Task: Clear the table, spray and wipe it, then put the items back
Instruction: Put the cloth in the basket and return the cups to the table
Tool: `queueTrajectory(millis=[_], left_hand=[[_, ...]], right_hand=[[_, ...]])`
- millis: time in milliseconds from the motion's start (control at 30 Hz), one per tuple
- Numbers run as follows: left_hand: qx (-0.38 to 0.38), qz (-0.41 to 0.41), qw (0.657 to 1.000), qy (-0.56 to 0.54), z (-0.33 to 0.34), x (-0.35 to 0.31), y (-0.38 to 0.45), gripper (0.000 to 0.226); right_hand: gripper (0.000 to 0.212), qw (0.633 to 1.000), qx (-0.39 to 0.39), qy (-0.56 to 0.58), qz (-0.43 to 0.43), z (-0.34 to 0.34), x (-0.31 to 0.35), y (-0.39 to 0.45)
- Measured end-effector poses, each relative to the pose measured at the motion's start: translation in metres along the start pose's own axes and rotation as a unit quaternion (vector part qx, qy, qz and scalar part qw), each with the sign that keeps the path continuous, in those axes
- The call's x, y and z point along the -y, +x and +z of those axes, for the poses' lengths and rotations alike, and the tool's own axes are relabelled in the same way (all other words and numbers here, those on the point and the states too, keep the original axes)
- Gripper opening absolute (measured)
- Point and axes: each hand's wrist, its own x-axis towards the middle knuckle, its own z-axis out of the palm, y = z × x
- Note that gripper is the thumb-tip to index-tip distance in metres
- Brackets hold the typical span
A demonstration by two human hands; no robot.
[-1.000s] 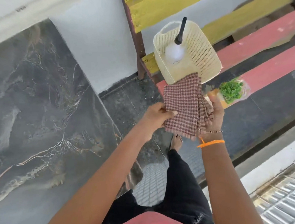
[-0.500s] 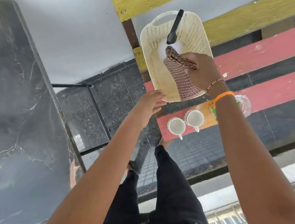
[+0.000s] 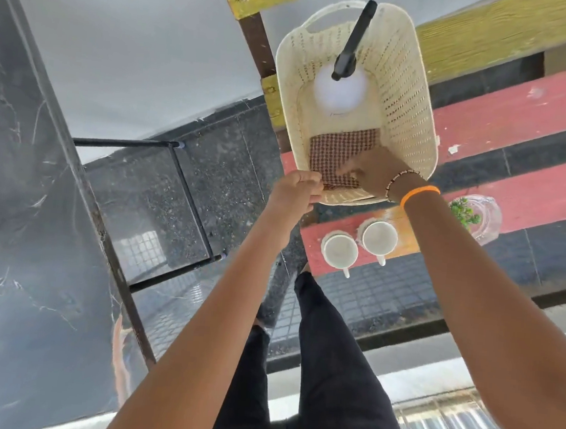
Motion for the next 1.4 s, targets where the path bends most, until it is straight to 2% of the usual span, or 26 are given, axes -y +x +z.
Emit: queueTrajectory(millis=[100, 267, 333, 500, 633, 733, 833, 967, 1100, 1233, 1400], left_hand=[[0.001, 0.021, 0.999, 0.05, 0.004, 0.004, -0.001, 0.017], [0.024, 0.031, 0.994, 0.1, 0.012, 0.016, -0.01, 0.017], [0.056, -0.002, 0.992, 0.111, 0.016, 0.029, -0.014, 0.023], [0.11, -0.159, 0.975, 0.11, 0.029, 0.079, -0.024, 0.029], [0.092, -0.196, 0.968, 0.124, 0.044, 0.118, -0.03, 0.02], [0.07, -0.211, 0.971, 0.093, 0.056, 0.139, -0.026, 0.009], [0.077, -0.238, 0.968, -0.002, 0.071, 0.149, -0.018, 0.029], [0.062, -0.238, 0.965, -0.095, 0.087, 0.151, -0.009, 0.033], [0.048, -0.238, 0.966, -0.093, 0.088, 0.152, -0.002, 0.011], [0.0, -0.147, 0.988, -0.042, 0.076, 0.148, 0.001, 0.029], [-0.003, -0.079, 0.997, -0.014, 0.035, 0.129, -0.014, 0.035]], right_hand=[[0.041, 0.987, -0.09, 0.13, 0.027, 0.004, 0.002, -0.004], [0.031, 0.929, -0.269, 0.25, 0.043, 0.012, 0.007, -0.041], [0.026, 0.905, -0.319, 0.275, 0.06, 0.027, 0.009, -0.065], [0.02, 0.849, -0.415, 0.306, 0.116, 0.08, 0.017, -0.116], [0.024, 0.816, -0.354, 0.382, 0.251, 0.129, 0.012, -0.124], [0.024, 0.788, -0.314, 0.416, 0.327, 0.156, 0.005, -0.118], [0.028, 0.773, -0.269, 0.452, 0.354, 0.172, -0.001, -0.108], [0.035, 0.802, -0.2, 0.454, 0.331, 0.18, -0.011, -0.098], [0.037, 0.84, -0.126, 0.424, 0.315, 0.177, -0.016, -0.094], [0.028, 0.845, -0.193, 0.412, 0.282, 0.167, -0.001, -0.095], [0.027, 0.847, -0.256, 0.398, 0.243, 0.143, 0.048, -0.101]])
